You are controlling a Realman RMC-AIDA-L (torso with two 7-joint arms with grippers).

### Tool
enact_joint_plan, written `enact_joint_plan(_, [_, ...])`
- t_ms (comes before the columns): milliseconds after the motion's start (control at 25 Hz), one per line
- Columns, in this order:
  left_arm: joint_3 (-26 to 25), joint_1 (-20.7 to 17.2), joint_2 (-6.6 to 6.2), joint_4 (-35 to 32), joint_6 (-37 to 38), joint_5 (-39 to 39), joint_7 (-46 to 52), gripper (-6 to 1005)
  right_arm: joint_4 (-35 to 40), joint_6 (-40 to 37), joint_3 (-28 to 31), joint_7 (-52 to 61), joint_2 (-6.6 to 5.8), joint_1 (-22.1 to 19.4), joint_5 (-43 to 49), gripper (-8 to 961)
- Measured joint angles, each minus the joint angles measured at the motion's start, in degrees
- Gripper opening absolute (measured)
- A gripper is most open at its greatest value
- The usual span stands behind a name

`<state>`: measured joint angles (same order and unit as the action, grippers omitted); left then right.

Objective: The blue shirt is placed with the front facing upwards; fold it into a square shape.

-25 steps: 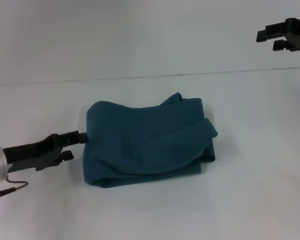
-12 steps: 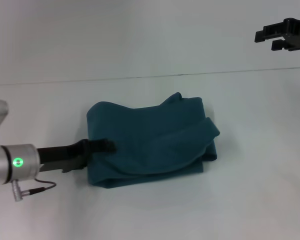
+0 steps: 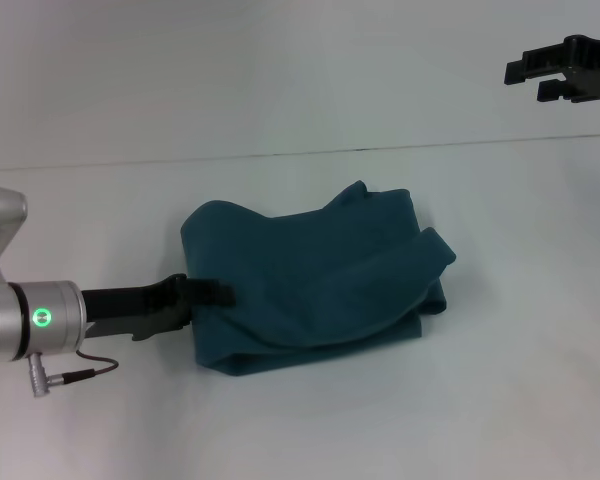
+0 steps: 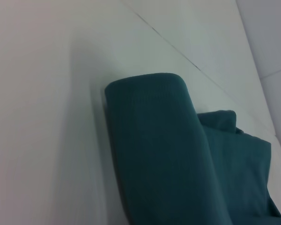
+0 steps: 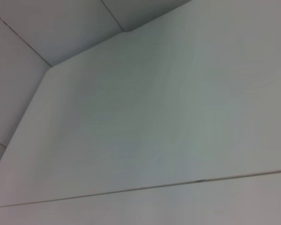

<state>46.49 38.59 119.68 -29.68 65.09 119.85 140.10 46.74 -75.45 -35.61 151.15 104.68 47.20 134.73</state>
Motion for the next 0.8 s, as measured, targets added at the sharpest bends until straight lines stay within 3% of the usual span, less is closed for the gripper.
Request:
enact_joint_plan(80, [0.0, -0.1, 0.1, -0.1, 0.5, -0.1, -0.1, 659, 0.0, 0.0, 0.0, 0.0, 0.0, 0.0, 0.0, 623])
enact_joint_plan(520, [0.0, -1.7, 1.0, -0.8, 7.7, -3.7, -0.6, 249, -0.3, 0.0, 0.0, 0.4, 0.0, 0.0, -0.1, 620])
enact_joint_plan(800, [-4.0, -8.7, 1.66, -5.1, 17.2, -3.9, -1.3, 198, -0.5, -0.4, 0.0, 0.5, 0.2, -0.4, -0.6, 619])
